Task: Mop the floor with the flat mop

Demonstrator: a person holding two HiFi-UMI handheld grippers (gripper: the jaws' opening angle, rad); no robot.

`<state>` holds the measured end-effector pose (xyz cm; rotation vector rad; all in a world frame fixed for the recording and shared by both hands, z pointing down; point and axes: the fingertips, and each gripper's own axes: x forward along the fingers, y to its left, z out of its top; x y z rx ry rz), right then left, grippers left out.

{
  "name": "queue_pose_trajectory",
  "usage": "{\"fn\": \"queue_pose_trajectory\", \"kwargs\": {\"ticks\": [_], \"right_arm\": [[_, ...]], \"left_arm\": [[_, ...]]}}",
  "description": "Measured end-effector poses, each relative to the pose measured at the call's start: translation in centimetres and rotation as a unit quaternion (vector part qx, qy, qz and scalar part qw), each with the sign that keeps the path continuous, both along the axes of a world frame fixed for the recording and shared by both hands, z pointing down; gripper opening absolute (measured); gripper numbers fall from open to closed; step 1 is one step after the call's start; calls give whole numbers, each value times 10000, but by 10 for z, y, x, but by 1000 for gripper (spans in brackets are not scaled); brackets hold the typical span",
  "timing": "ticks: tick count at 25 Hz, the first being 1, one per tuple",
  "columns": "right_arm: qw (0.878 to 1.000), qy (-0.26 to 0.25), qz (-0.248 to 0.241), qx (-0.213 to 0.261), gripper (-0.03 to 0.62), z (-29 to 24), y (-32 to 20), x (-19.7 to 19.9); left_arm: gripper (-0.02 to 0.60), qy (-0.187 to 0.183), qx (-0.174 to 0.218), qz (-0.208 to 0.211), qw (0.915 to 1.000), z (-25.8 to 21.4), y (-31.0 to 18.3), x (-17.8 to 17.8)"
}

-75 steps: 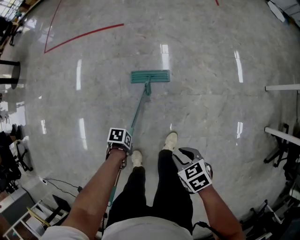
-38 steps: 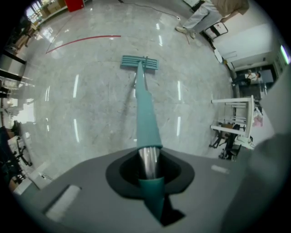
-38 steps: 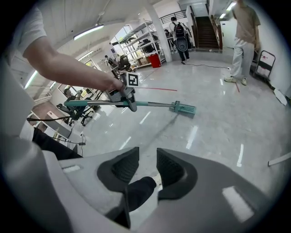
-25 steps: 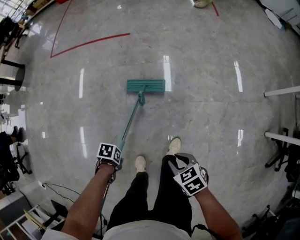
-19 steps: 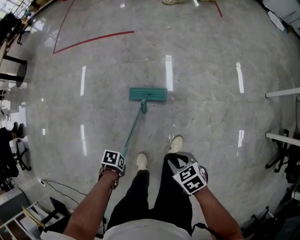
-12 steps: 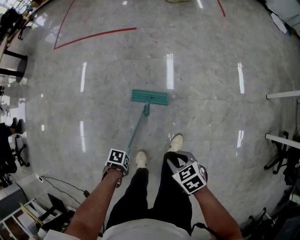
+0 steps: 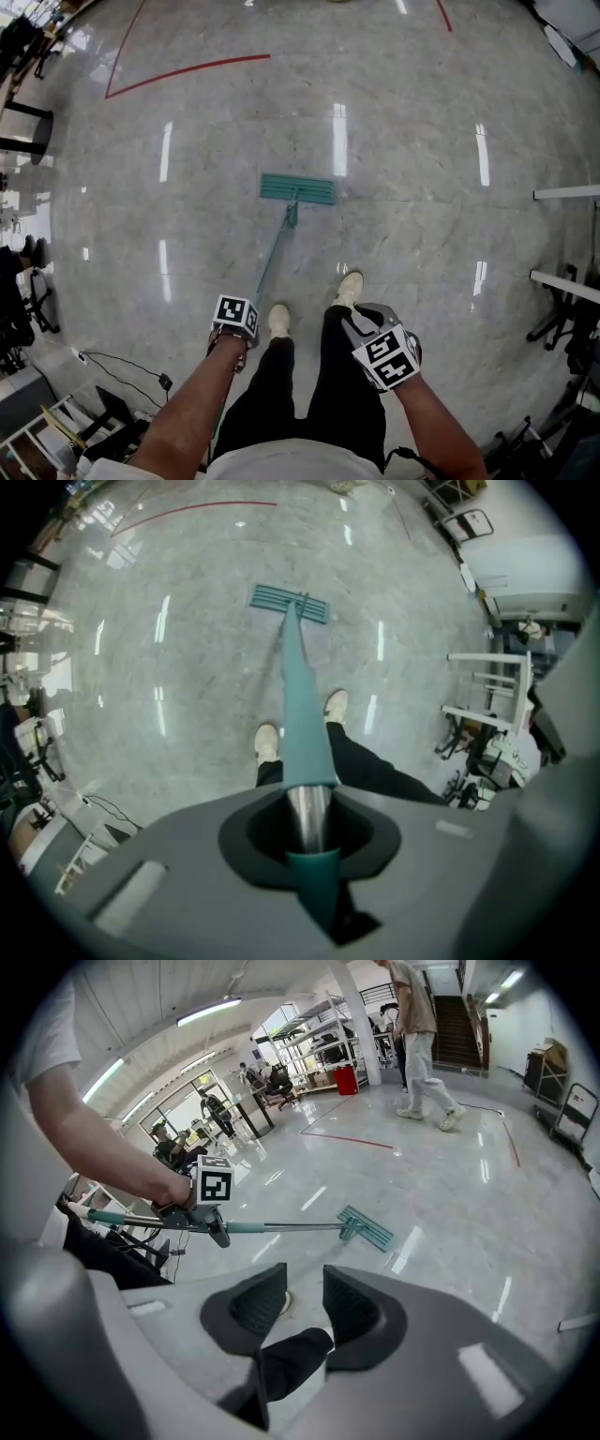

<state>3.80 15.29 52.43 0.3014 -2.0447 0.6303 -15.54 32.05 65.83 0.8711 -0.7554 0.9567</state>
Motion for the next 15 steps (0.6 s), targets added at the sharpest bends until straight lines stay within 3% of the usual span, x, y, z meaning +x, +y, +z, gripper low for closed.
{"fn": "queue_pose_trajectory", "kwargs": {"ticks": [15], "right_arm": [[9999,7,107,-67,124,2,-28,26]], "left_arm": [[57,145,138,-545,9983,6,-94,6]]}}
